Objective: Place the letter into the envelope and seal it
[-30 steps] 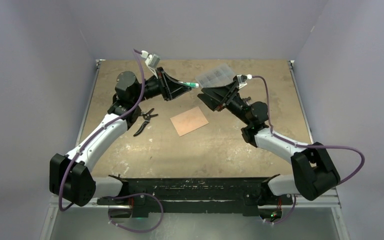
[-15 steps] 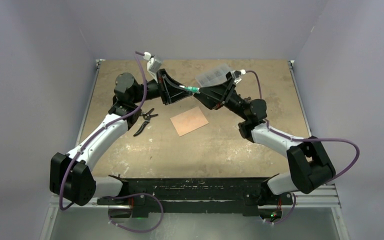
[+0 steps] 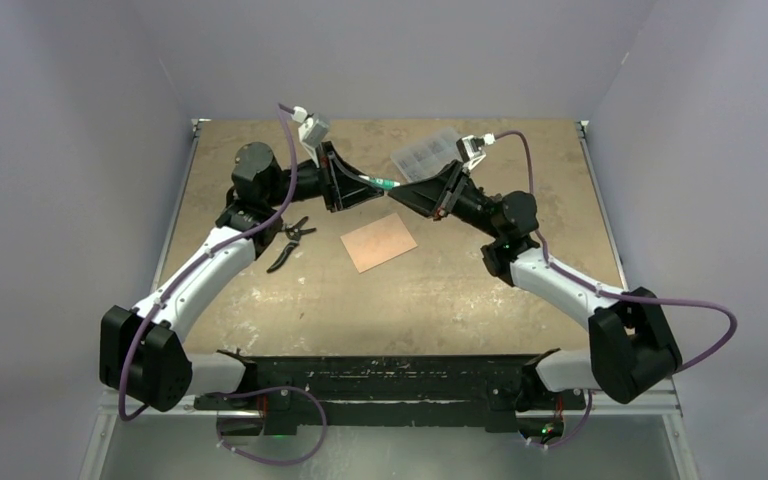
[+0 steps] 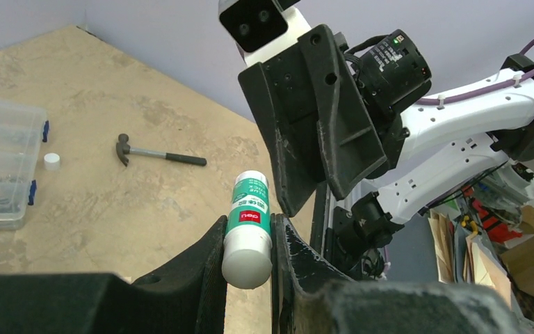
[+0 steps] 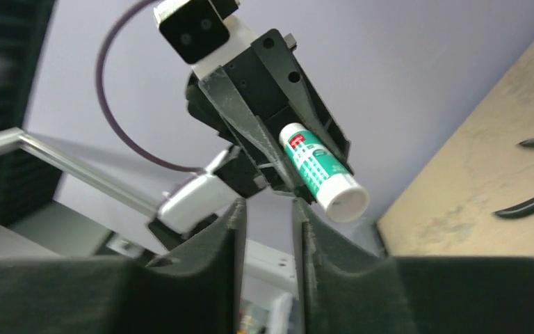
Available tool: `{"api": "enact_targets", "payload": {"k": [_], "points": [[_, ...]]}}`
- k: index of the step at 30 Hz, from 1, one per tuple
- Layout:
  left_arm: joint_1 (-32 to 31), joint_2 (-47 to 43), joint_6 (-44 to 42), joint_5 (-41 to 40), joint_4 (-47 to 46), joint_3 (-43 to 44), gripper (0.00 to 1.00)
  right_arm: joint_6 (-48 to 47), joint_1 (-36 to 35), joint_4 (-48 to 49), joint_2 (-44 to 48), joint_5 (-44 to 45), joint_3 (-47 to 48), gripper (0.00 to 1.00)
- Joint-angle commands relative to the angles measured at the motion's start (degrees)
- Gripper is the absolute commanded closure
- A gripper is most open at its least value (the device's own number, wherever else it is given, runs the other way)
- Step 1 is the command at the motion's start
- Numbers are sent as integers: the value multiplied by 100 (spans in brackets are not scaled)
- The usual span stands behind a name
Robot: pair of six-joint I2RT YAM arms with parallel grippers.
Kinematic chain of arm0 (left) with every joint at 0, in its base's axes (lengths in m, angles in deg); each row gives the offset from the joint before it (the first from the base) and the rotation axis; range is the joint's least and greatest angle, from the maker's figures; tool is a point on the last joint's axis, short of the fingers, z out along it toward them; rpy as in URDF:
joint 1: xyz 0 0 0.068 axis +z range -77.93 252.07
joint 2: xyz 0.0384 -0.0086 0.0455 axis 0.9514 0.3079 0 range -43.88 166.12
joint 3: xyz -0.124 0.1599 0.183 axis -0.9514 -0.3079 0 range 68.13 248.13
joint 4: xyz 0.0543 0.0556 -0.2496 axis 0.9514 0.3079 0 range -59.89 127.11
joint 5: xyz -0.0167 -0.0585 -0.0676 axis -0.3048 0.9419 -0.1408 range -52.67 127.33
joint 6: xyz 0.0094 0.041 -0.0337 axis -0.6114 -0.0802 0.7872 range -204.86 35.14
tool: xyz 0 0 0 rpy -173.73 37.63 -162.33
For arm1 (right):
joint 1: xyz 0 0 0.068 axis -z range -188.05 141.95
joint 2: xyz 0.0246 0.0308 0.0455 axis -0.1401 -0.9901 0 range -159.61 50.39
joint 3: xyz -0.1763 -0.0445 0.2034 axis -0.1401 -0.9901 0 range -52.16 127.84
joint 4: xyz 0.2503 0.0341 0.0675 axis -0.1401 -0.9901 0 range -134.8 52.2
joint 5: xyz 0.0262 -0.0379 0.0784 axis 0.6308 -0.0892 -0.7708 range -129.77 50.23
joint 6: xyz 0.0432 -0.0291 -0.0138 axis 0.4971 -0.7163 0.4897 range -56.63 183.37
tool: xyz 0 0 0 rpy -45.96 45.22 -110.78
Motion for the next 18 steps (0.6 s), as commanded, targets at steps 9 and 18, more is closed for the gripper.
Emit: {"api": "enact_targets", "payload": {"k": [9,18], "points": [[3,-266,-232,157,146,257,100,-150,10,-414,131,-137,-20,32],[3,-354,-282,489,33,67,100,261,17,408,-90,108,-181,54]]}}
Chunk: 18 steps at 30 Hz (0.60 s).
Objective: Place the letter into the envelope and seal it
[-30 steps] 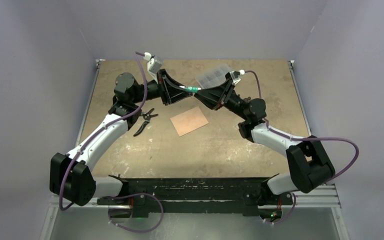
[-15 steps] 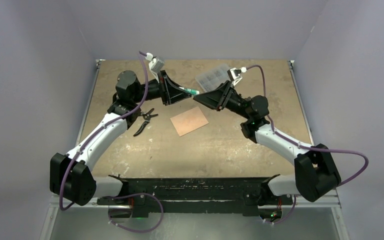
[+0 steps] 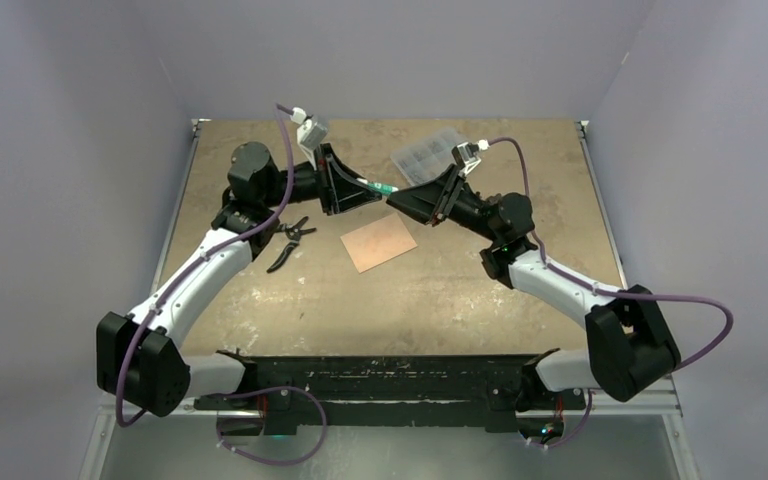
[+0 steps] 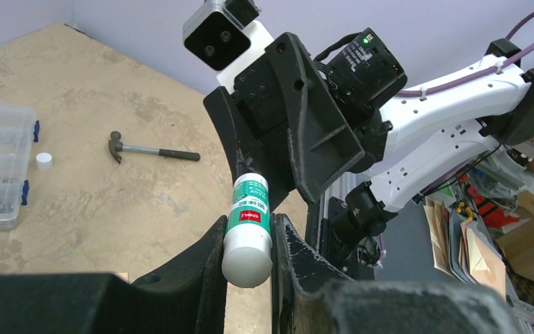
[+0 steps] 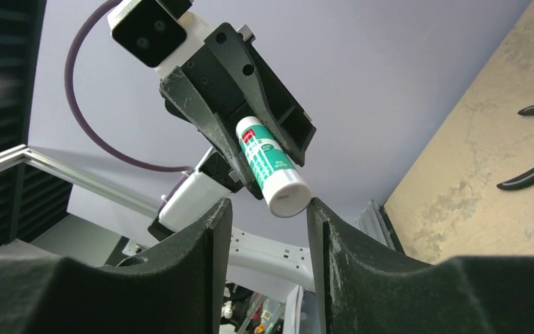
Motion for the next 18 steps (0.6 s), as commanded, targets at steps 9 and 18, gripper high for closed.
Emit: {"api": "enact_targets", "payload": {"k": [9,18], "points": [[-24,-303,-308,381,-270,-136,100,211,20,809,-69,201,-135,62],[-24,-260,-26,241,-407,-223,100,110,21,1499,-133,135,-99,84]]}}
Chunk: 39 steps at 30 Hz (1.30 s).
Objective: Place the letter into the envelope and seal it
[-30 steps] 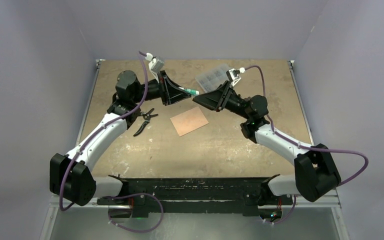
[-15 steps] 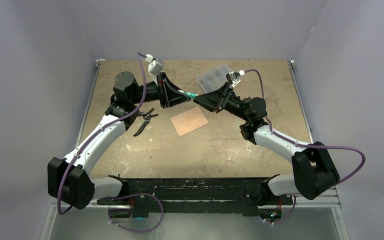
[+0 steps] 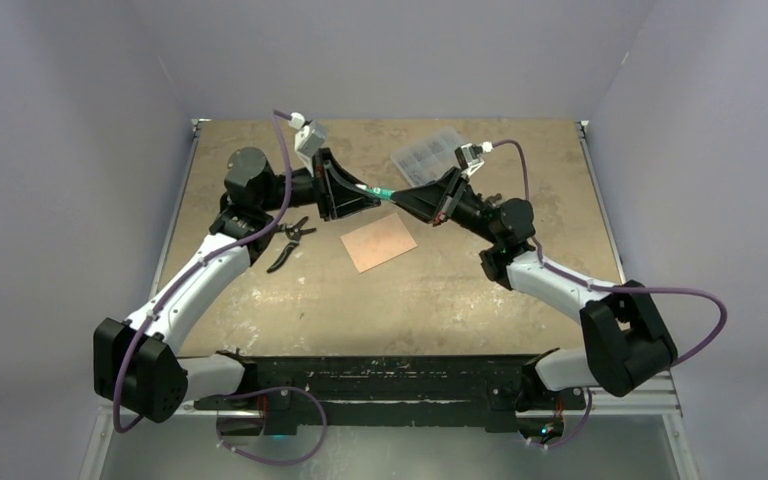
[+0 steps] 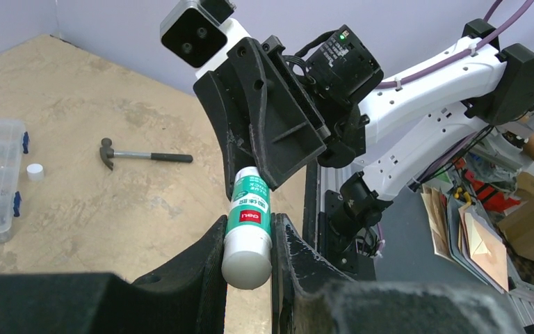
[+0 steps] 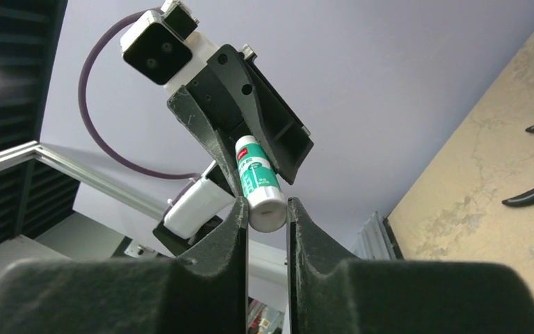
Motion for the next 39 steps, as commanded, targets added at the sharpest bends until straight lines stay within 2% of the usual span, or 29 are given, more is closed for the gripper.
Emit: {"api": "enact_targets", "payload": {"k": [1,4,5,8,12,16,19,25,27,28,29,30,32,36,39], "points": [[-24,-69,289,-91,-354,-41,100,-206,13,931,-14,3,122,89],[-24,-11,1337,-339,-825,-47,100,-1089,17,801,112,44,107,96],[-24,28,1655,-467,-830,-11,100,-1705,14,734,196,51,97,98],[-24,280,2539,-590,-618,189,100,-3111,2,253,304,-60,179,99],[-24,427,3642,-699,-1108,-57,100,-4816,-37,-552,362,-259,473,100],[-32,453,4253,-931,-1380,-326,100,-6446,-153,-1179,346,-265,659,100],[-32,536,4583,-1023,-1486,-414,100,-7706,-326,-1773,278,-149,836,94],[-23,604,4668,-1107,-1168,-386,100,-9751,-571,-2786,321,594,1068,87],[-23,573,4440,-1185,-634,-271,100,-10031,-582,-3114,296,922,1236,84],[-17,576,4415,-1175,-578,-255,100,-10060,-584,-3265,282,1041,1327,79],[-15,577,4416,-1145,-562,-254,100,-10054,-585,-3381,270,1088,1408,69],[-15,582,4413,-1126,-571,-254,100,-10036,-585,-3452,272,1091,1450,49],[-15,593,4356,-1103,-568,-249,100,-9977,-594,-3479,296,987,1480,36],[-7,604,4165,-1059,-482,-222,100,-9985,-599,-3568,339,716,1526,33],[-6,596,3983,-1067,-326,-173,100,-10087,-602,-3785,269,505,1653,42]]}}
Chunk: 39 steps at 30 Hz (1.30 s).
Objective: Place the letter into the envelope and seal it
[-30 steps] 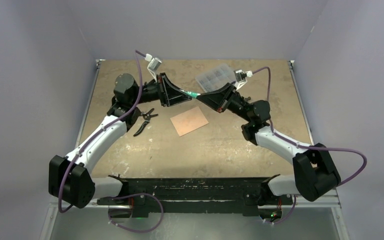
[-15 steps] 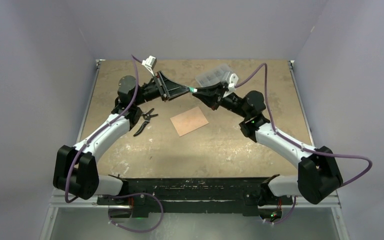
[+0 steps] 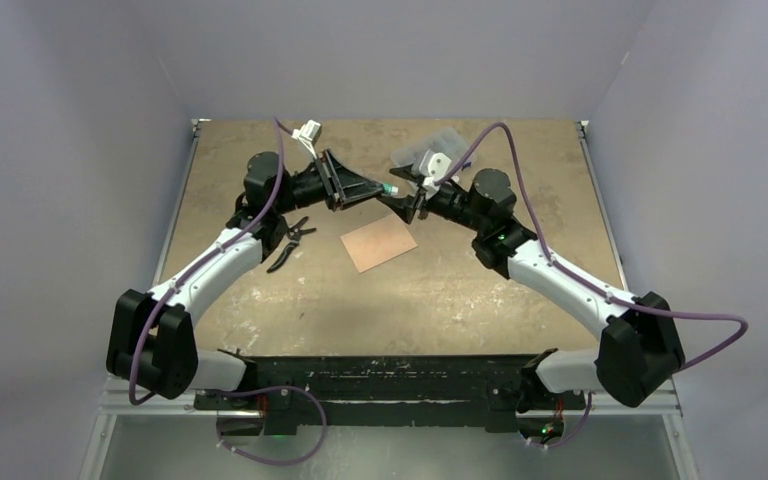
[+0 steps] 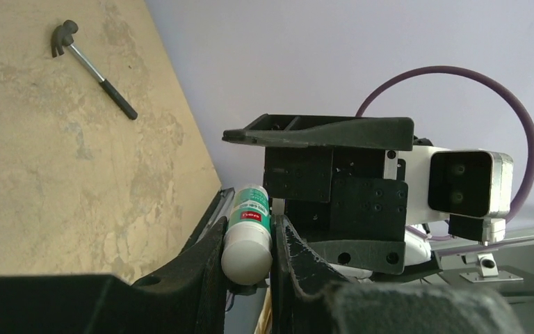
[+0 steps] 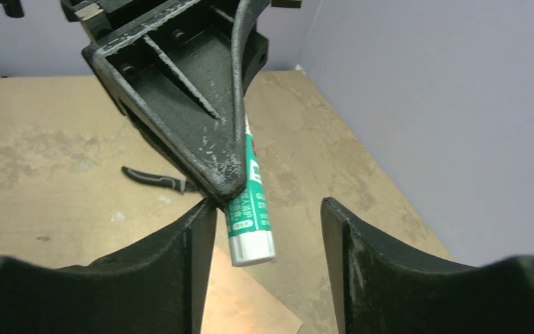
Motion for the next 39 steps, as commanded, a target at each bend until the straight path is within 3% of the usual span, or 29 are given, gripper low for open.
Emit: {"api": "enact_targets", "payload": {"k": [1,4,7,9,10,13,18,24,28,39], "points": [[-52,-43,-289,277,100,245,100,-339,-26,-406,-39,-223,434,46],[-52,-52,-410,282,153,291,100,-416,-32,-719,-119,-387,574,61],[-52,-73,-515,271,248,361,100,-312,-41,-772,-159,-453,638,87],[-51,-93,-502,238,155,358,99,-17,-43,-678,-198,-338,679,97],[-52,-110,-494,197,28,345,91,187,-48,-571,-226,-272,665,100],[-52,-248,-549,-97,-439,218,69,1129,-78,218,-233,-60,427,100],[-118,-518,-953,-1050,-1293,-187,56,3104,-109,1624,-306,-235,3,100],[-333,-574,-1417,-1695,-2069,-652,55,5689,-113,3104,-684,132,-326,100],[-367,-541,-1657,-1951,-2535,-918,55,6542,-131,3743,-950,-112,-284,100],[-368,-624,-2603,-2396,-2287,-1041,60,8739,-175,5240,-1384,-855,-326,100]]}}
